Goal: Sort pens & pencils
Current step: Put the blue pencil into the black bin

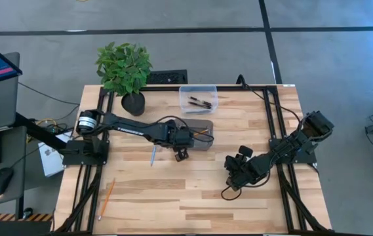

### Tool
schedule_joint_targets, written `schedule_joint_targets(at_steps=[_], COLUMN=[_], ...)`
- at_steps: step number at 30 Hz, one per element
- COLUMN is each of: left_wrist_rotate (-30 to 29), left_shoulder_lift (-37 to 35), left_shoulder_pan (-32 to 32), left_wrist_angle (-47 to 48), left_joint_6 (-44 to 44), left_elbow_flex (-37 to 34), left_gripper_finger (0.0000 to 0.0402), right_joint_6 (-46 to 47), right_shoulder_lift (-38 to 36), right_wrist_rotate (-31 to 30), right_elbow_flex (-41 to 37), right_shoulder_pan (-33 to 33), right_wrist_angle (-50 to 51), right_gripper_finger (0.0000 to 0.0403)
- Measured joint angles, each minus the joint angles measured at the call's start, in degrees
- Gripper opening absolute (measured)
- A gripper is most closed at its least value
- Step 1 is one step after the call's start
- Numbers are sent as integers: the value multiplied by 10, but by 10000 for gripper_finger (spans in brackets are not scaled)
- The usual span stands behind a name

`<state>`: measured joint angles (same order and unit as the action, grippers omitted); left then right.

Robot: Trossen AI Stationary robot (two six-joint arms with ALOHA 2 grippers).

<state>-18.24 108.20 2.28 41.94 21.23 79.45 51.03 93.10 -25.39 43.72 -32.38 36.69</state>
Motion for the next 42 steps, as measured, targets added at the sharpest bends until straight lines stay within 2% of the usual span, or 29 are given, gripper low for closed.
schedule_joint_targets(at_steps=[4, 7, 12, 17, 26, 32, 37, 42], left_wrist_rotate=[-3, -8, -101, -125, -124, -96, -73, -62], left_shoulder_lift=[-34, -69, -118, -135, -134, -134, -134, -134], left_shoulder_pan=[11, 24, 73, 119, 134, 134, 130, 119], left_wrist_angle=[51, 115, 200, 201, 198, 148, 82, 79], left_joint_6=[-2, 37, 166, 286, 454, 504, 510, 520], left_elbow_flex=[16, 15, -1, -54, -142, -173, -197, -201], left_gripper_finger=[99, 99, 100, 100, 100, 100, 100, 100], right_joint_6=[1, 7, 10, 10, -6, -35, -35, -36], right_shoulder_lift=[0, 0, 0, 0, 0, 0, 0, 0], right_wrist_rotate=[0, 0, 0, 0, 0, 0, 0, 0], right_elbow_flex=[0, 0, 0, 0, 0, 0, 0, 0], right_shoulder_pan=[0, 0, 0, 9, 26, 26, 25, 25], right_wrist_angle=[-1, -1, 4, 6, -3, -15, -15, -15], right_gripper_finger=[192, 190, 190, 188, 189, 187, 189, 187])
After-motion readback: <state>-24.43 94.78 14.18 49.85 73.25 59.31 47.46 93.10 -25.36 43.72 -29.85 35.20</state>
